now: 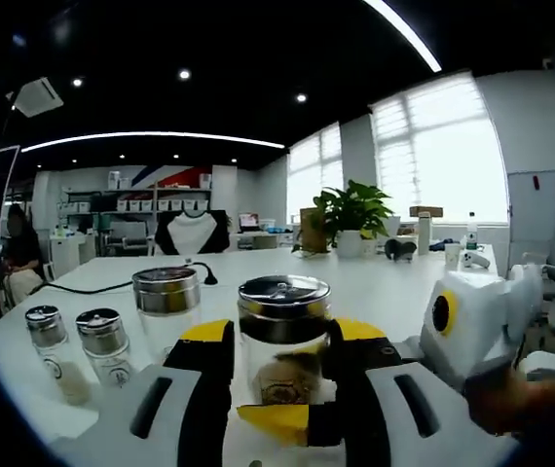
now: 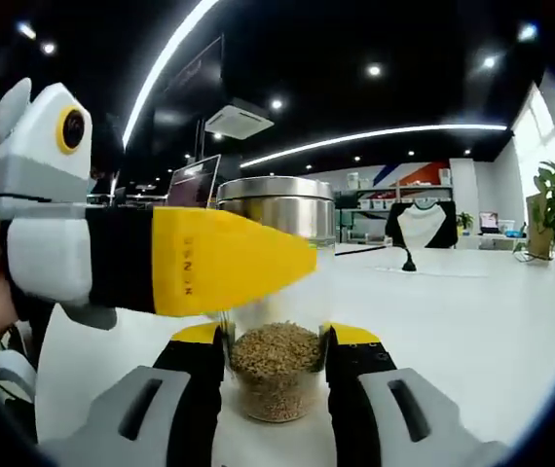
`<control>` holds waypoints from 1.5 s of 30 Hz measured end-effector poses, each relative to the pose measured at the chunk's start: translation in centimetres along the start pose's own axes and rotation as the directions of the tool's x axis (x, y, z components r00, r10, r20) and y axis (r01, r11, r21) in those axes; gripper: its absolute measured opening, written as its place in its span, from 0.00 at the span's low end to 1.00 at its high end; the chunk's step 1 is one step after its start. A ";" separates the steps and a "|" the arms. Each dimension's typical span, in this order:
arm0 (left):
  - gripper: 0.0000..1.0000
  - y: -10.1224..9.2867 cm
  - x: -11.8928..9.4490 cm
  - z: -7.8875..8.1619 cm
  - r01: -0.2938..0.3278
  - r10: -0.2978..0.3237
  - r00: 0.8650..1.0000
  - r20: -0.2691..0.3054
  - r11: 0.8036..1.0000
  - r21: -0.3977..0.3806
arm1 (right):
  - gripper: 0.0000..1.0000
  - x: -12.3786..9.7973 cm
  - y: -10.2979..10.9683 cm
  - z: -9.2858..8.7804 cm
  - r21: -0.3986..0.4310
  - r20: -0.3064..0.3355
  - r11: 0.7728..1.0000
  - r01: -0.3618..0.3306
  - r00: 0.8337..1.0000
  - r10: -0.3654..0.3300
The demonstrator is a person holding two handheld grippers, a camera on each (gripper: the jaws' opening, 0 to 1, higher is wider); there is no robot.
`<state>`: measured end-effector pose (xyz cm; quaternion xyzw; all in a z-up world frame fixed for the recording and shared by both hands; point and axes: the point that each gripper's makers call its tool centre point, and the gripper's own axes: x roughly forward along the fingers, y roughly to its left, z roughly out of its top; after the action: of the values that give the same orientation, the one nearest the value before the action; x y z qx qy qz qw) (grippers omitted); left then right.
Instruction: Rotate the seasoning bottle until the label or dispensing opening points toward the visible target arrow and the bottle remains upright within the marked orientation range
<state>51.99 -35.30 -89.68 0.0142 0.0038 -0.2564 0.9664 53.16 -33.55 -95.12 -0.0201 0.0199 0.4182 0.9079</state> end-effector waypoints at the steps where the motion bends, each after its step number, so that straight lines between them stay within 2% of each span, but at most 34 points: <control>1: 0.42 0.0 -0.1 -0.2 0.002 -0.002 1.000 -0.005 1.000 0.007 | 0.39 0.0 0.0 0.0 0.003 -0.003 1.000 -0.019 1.000 0.019; 5: 0.47 1.0 -0.8 -1.4 -0.011 0.012 0.999 -0.050 1.000 0.025 | 0.39 0.1 -0.6 -0.1 0.000 -0.036 0.998 -0.065 0.997 0.065; 6: 0.46 1.4 -1.2 -1.8 -0.019 0.019 0.996 -0.084 1.000 0.002 | 0.39 0.3 -0.9 -0.1 0.001 -0.049 0.998 -0.066 0.997 0.066; 7: 0.45 1.5 -1.5 -1.7 -0.016 0.013 0.996 -0.088 0.999 -0.031 | 0.39 0.3 -1.2 -0.1 0.000 -0.055 0.998 -0.063 0.997 0.063; 10: 0.46 2.5 -2.4 0.0 -0.021 0.019 1.000 -0.025 0.995 -0.092 | 0.39 0.5 -2.0 -0.1 0.007 -0.063 0.998 -0.069 0.996 0.070; 13: 0.46 4.3 -3.6 0.5 -0.069 0.067 0.997 -0.027 0.996 -0.056 | 0.39 0.6 -2.4 -0.2 0.010 -0.073 0.996 -0.088 0.993 0.088; 17: 0.46 6.2 -4.6 0.4 -0.120 0.119 0.992 -0.032 0.992 -0.038 | 0.39 0.7 -2.6 -0.3 0.013 -0.079 0.995 -0.101 0.992 0.102; 23: 0.46 8.6 -6.2 -1.3 -0.198 0.197 0.977 -0.080 0.980 -0.011 | 0.39 1.3 -2.9 -0.3 0.014 -0.092 0.991 -0.130 0.987 0.130; 34: 0.46 10.2 -8.3 -3.6 -0.236 0.230 0.964 -0.130 0.971 -0.034 | 0.39 3.2 -3.3 -0.3 0.014 -0.112 0.978 -0.210 0.971 0.210; 35: 0.46 10.4 -8.6 -3.8 -0.243 0.238 0.961 -0.141 0.970 -0.022 | 0.39 3.3 -3.3 -0.2 0.016 -0.109 0.976 -0.216 0.970 0.217; 36: 0.46 10.7 -8.8 -4.1 -0.259 0.256 0.953 -0.162 0.966 0.003 | 0.39 3.4 -3.3 -0.2 0.016 -0.108 0.975 -0.221 0.969 0.222; 37: 0.46 11.1 -9.3 -4.5 -0.273 0.278 0.939 -0.202 0.961 0.054 | 0.39 3.5 -3.3 -0.2 0.019 -0.106 0.974 -0.228 0.968 0.228; 38: 0.47 11.2 -9.5 -4.6 -0.281 0.291 0.933 -0.210 0.957 0.077 | 0.40 3.5 -3.3 -0.2 0.023 -0.105 0.972 -0.232 0.967 0.233; 39: 0.47 11.3 -9.6 -4.5 -0.286 0.299 0.933 -0.202 0.954 0.088 | 0.40 3.6 -3.4 -0.2 0.028 -0.105 0.972 -0.234 0.966 0.236; 43: 0.47 11.2 -9.9 -4.1 -0.280 0.281 0.945 -0.168 0.960 0.031 | 0.41 3.7 -3.3 -0.3 0.071 -0.086 0.966 -0.249 0.963 0.254; 45: 0.47 12.2 -9.8 -4.4 -0.273 0.269 0.946 -0.179 0.962 0.005 | 0.41 3.8 -3.3 -0.3 0.074 -0.081 0.965 -0.251 0.963 0.257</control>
<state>49.53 -19.77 -93.66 0.0280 0.0908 -0.1188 0.9884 58.13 -32.87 -95.50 -0.0076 0.0763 0.5291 0.8451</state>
